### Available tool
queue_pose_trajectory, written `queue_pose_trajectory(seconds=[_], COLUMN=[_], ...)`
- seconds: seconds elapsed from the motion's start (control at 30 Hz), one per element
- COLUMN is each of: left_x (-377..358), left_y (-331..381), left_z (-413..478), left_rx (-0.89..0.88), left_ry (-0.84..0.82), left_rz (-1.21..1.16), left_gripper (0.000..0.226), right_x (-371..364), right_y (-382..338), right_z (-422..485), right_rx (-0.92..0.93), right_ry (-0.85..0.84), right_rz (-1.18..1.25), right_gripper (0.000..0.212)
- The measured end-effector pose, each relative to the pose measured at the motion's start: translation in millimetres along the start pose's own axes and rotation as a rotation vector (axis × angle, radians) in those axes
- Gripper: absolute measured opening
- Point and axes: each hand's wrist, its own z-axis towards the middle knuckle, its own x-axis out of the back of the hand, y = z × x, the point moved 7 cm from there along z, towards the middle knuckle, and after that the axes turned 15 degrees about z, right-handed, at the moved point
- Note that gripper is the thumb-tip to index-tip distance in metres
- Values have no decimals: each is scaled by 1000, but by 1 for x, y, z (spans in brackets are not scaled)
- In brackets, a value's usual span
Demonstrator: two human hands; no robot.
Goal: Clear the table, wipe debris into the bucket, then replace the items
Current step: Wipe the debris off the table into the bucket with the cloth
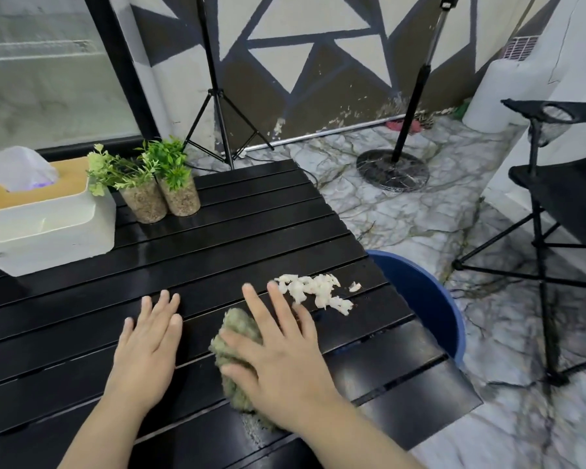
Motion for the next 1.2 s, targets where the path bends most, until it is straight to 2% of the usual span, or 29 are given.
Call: queue_pose_trajectory(seconds=[0.07,0.17,0.27,0.47,0.63,0.73,0.83,0.97,1.1,1.2], left_x=[1,-2,-5,-8,-9,-14,-28,-39,-41,-41], left_y=[1,0,-1,-1,1,26,63,73,71,71], left_z=[1,3,2,1,3,1,-8,-9,-9,-10], left_rx=[-10,-21,-14,1,57,126,83,18,4,8], left_ry=[0,12,7,3,-49,-34,4,10,8,15], left_rz=[-7,44,72,232,311,286,243,324,347,343], left_gripper=[46,46,48,49,51,51,51,52,53,53], right_x=[-2,-21,-31,-24,-1,14,20,-5,0,10], right_y=[-4,-4,0,20,57,73,67,38,53,75], right_z=[-7,-19,-11,27,33,33,31,26,28,27], right_rx=[25,57,51,-78,-130,-188,-171,-53,-63,-122], right_ry=[75,-9,-16,50,139,183,243,152,142,168], right_rz=[-59,-37,-35,66,22,92,119,81,97,92], right_gripper=[40,47,37,40,38,37,36,45,35,39])
